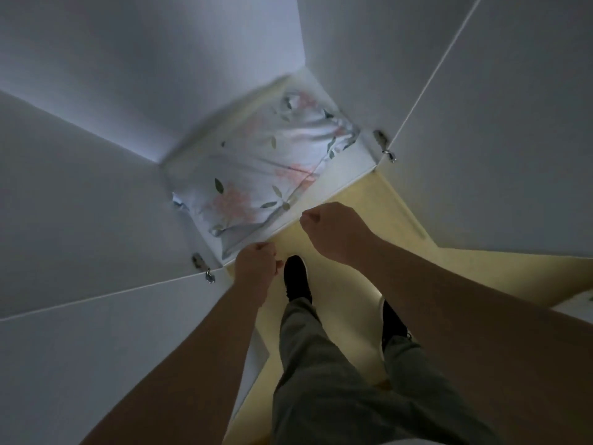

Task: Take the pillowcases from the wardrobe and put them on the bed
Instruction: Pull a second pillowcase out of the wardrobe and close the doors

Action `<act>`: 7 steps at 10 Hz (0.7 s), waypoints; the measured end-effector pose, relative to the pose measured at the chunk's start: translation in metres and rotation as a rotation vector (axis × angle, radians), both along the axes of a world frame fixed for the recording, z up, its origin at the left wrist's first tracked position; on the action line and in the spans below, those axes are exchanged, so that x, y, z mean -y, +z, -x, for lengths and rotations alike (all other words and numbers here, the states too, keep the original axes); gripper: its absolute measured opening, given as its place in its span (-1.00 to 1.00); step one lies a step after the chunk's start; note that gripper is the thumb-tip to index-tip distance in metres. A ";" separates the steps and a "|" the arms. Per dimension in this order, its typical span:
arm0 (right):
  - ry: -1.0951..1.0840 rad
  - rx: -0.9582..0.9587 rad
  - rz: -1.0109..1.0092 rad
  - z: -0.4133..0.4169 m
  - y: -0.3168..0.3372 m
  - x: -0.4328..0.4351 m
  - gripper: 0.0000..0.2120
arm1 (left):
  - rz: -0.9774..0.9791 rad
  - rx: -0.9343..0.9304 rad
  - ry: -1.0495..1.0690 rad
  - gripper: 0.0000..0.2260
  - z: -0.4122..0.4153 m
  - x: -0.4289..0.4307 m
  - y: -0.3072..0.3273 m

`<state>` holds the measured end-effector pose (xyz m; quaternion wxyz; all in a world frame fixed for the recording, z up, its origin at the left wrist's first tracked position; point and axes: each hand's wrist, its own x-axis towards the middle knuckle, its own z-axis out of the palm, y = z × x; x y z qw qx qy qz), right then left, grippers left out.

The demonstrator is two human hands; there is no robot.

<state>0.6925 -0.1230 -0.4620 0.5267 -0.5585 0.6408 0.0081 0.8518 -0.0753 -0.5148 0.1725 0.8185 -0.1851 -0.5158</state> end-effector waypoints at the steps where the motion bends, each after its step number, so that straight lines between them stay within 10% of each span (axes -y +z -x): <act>1: -0.019 0.054 -0.106 -0.039 -0.065 0.021 -0.67 | -0.123 0.041 0.001 -0.82 -0.038 0.020 -0.073; 7: -0.245 0.011 -0.518 -0.163 -0.315 0.042 -0.57 | -0.394 -0.094 0.357 -0.96 -0.204 0.063 -0.358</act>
